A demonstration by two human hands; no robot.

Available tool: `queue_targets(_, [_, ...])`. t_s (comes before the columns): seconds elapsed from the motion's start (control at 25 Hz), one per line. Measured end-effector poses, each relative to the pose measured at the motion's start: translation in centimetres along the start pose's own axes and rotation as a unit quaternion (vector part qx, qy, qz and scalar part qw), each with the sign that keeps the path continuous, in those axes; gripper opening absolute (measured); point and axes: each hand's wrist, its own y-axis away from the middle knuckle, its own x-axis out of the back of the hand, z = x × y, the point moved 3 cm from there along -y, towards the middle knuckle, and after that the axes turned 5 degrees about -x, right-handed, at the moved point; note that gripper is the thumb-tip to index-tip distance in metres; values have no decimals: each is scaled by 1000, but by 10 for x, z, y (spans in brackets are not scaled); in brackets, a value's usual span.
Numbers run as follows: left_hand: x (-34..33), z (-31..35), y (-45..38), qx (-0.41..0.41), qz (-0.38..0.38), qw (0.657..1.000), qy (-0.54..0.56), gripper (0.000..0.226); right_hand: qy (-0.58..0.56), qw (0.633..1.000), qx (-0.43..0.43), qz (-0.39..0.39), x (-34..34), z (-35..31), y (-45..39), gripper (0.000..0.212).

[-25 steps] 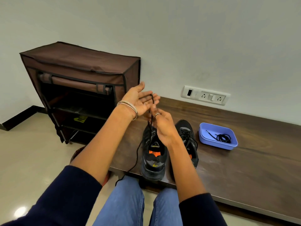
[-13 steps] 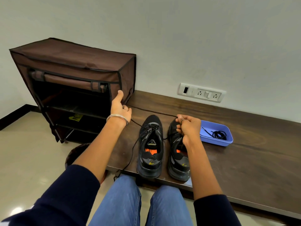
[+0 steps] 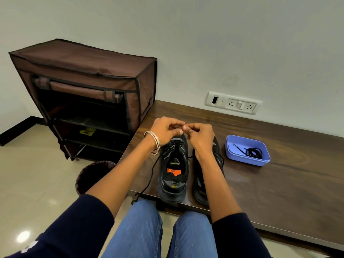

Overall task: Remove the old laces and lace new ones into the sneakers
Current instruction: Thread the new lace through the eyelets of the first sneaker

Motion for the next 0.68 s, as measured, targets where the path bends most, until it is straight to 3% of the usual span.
queue_targets(0.2, [-9,-8,5,101,102,989,24,6,-44,995,-92,-1,0,21,-2,13])
queue_targets(0.28, [-18,-19,8,133,84,986,-52,7,78,989,-122,-41,-2,38,2,24])
queue_targets(0.36, [-30,-25,14,157,46,980,-112,8,223,957,-130,-130,-10,54,10,47])
queue_targets(0.4, [-37,-28,17,175,35,975,-131,11,268,945,-117,-148,-15,60,15,48])
queue_targets(0.52, [-52,-30,18,224,53,958,-169,29,320,941,-56,-95,-20,67,25,35])
queue_targets(0.68, [-67,-34,17,258,58,947,-182,39,320,944,-44,-62,-20,71,28,29])
